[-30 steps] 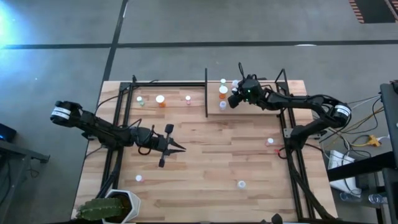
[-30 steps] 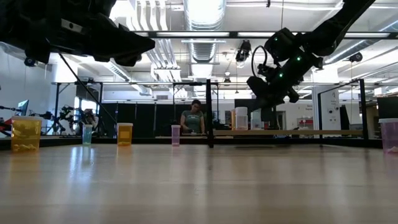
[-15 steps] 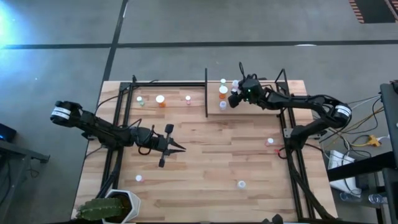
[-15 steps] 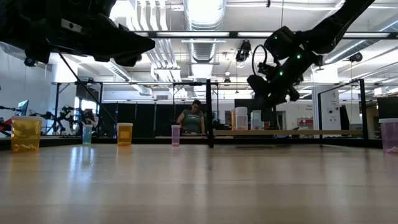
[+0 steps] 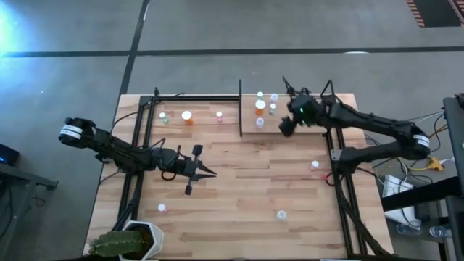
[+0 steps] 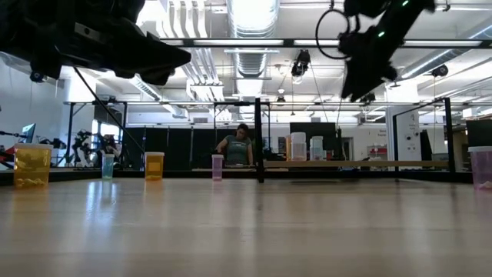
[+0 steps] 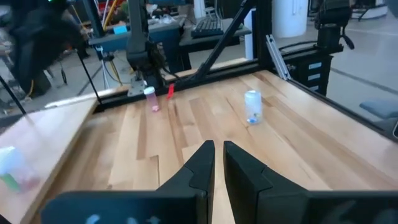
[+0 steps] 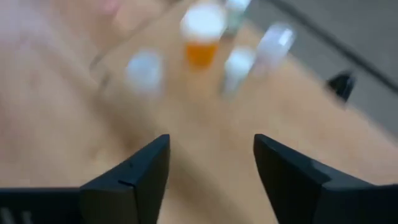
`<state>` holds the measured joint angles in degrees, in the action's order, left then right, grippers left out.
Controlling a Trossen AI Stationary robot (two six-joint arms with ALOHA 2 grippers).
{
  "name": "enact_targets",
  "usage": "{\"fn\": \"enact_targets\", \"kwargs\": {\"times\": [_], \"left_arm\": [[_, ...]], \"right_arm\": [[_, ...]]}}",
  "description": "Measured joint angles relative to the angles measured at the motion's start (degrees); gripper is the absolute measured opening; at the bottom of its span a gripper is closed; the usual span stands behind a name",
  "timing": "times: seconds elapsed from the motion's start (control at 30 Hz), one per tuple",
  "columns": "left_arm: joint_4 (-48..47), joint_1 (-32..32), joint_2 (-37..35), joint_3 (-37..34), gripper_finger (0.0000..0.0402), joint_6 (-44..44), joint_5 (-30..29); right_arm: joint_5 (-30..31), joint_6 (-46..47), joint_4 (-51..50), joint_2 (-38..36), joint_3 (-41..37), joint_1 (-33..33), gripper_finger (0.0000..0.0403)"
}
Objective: Pick and place medicine bottles onto shelf by color
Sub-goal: Put the middle pink pill bottle on the shelf
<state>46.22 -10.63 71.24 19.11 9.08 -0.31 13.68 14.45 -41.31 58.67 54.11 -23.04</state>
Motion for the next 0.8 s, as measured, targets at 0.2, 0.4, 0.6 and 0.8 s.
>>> {"fn": "enact_targets", "kwargs": {"times": [0.2,0.4,0.6,0.8], "left_arm": [[-2.5,0.0,0.0,0.0,0.0015,-2.6,0.0],[-2.3,0.0,0.0,0.0,0.0015,-2.7,0.2],[-2.3,0.0,0.0,0.0,0.0015,-2.8,0.2],[-2.7,-0.1,0.0,0.0,0.0015,-2.8,0.2]], "right_arm": [[4.0,15.1,-17.3,-6.3,-2.0,17.1,0.0136],[5.8,32.2,-27.1,-7.5,-3.2,34.4,0.0057],[5.3,46.8,-33.1,-5.3,-5.0,46.7,0.0078],[2.6,58.3,-34.8,-1.9,-5.0,52.7,0.0163]]}}
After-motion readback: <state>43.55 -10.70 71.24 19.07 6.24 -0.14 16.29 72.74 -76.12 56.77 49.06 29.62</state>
